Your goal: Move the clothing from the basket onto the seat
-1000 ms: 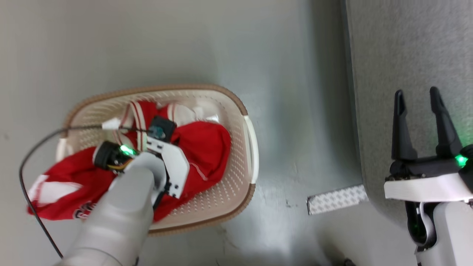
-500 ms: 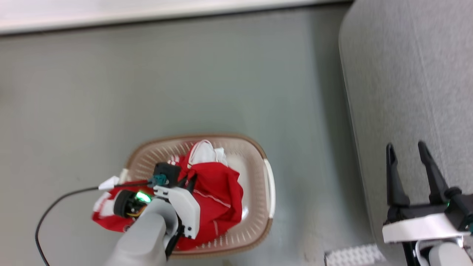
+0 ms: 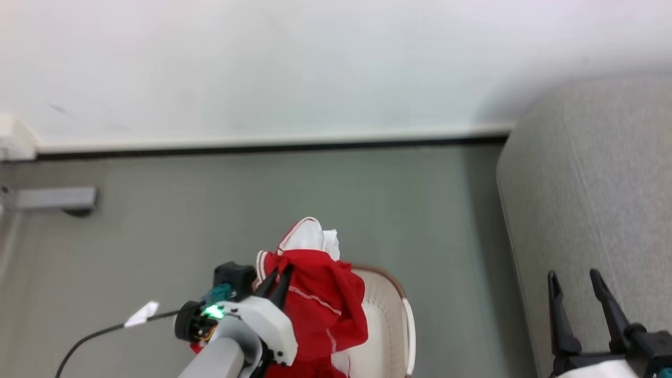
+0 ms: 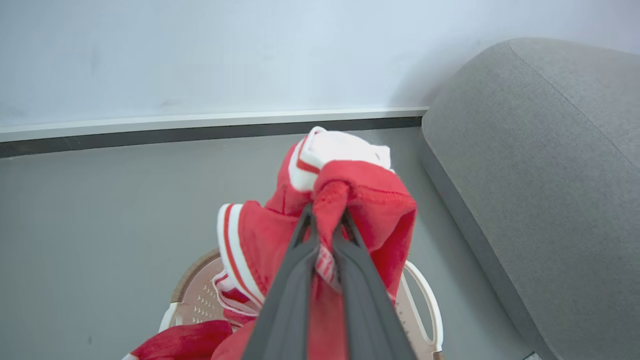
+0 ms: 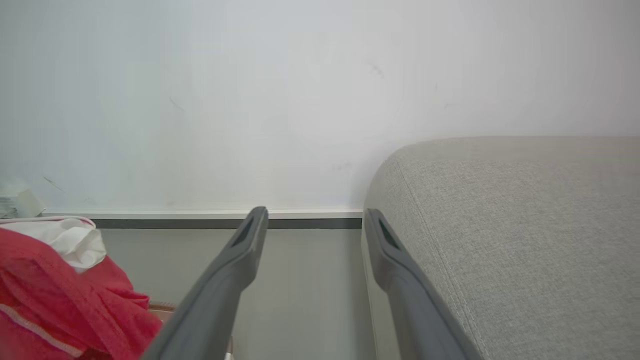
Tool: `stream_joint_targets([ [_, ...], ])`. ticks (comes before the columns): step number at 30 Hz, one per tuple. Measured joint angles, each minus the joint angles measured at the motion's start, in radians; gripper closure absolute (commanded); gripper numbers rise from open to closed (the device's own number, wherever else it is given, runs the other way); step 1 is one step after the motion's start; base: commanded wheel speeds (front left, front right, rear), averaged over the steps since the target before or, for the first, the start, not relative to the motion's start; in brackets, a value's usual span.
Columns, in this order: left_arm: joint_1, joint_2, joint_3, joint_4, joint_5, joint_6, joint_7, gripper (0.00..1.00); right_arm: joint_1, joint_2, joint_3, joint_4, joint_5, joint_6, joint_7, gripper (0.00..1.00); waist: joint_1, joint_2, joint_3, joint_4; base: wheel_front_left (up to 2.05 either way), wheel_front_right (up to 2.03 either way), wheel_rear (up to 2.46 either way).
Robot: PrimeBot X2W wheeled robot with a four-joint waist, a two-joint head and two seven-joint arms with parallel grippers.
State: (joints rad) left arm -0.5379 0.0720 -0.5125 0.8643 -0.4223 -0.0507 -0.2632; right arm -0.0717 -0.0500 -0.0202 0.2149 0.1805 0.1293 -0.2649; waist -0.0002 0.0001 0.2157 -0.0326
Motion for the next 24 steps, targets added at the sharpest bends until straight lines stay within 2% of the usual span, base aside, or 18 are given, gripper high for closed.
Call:
stream_joint_targets([
  [12, 0.233, 0.075, 0.058, -0.324, -0.034, 0.062, -0.001, 1.00, 0.101, 0.000, 0.003, 0.020, -0.002, 0.000, 0.000, 0.00, -0.0001, 0.0000, -0.180, 0.034, 0.00, 0.00, 0.00],
  [24, 0.343, 0.132, 0.074, -0.460, -0.046, 0.107, 0.040, 1.00, 0.132, 0.000, 0.013, 0.021, -0.011, 0.000, 0.000, 0.00, 0.0001, -0.0001, -0.242, 0.039, 0.00, 0.00, 0.00],
])
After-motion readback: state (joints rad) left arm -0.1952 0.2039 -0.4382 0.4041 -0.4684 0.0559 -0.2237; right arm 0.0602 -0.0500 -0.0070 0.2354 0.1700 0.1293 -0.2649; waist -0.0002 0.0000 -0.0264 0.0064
